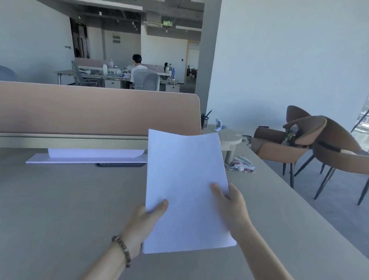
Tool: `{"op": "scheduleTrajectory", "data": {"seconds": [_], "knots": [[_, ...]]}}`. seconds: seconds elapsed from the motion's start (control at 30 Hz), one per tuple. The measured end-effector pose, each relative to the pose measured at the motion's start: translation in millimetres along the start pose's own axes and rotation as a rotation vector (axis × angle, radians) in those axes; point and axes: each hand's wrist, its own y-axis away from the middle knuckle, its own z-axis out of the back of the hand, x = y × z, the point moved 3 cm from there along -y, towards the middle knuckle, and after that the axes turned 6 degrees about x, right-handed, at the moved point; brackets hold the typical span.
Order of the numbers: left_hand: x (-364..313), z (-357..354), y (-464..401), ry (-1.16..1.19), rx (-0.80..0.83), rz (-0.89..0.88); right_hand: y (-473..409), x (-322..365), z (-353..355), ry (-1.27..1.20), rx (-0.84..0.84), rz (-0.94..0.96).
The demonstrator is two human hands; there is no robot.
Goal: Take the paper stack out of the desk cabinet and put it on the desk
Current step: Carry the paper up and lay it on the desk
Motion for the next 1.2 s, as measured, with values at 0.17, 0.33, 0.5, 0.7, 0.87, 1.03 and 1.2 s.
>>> {"op": "scheduleTrajectory", "data": {"seconds": [0.17,0.33,0.5,0.7,0.87,1.03,1.2], "knots": [[8.8,-68.1,-15.9,0.094,0.102,0.147,-18.1,-17.2,68.5,0.130,-0.070,-0.107],[13.2,-128.0,-35.8,0.114,0.079,0.219,-36.3,-39.6,121.2,0.150,-0.100,-0.213],[24.4,-170.5,-65.8,0.049,0.069,0.302,-58.4,-71.3,156.1,0.132,-0.089,-0.305],[29.2,-204.6,-103.5,0.034,0.063,0.316,-94.9,-90.0,186.4,0.129,-0.055,-0.377],[31.3,-228.8,-130.6,-0.006,0.043,0.307,-126.5,-96.3,205.8,0.179,-0.036,-0.403],[28.0,-250.5,-154.9,-0.213,-0.001,0.267,-153.8,-100.1,222.0,0.317,-0.031,-0.422],[26.4,-265.9,-160.3,-0.528,-0.037,0.125,-165.2,-95.9,225.1,0.622,-0.061,-0.389]]}}
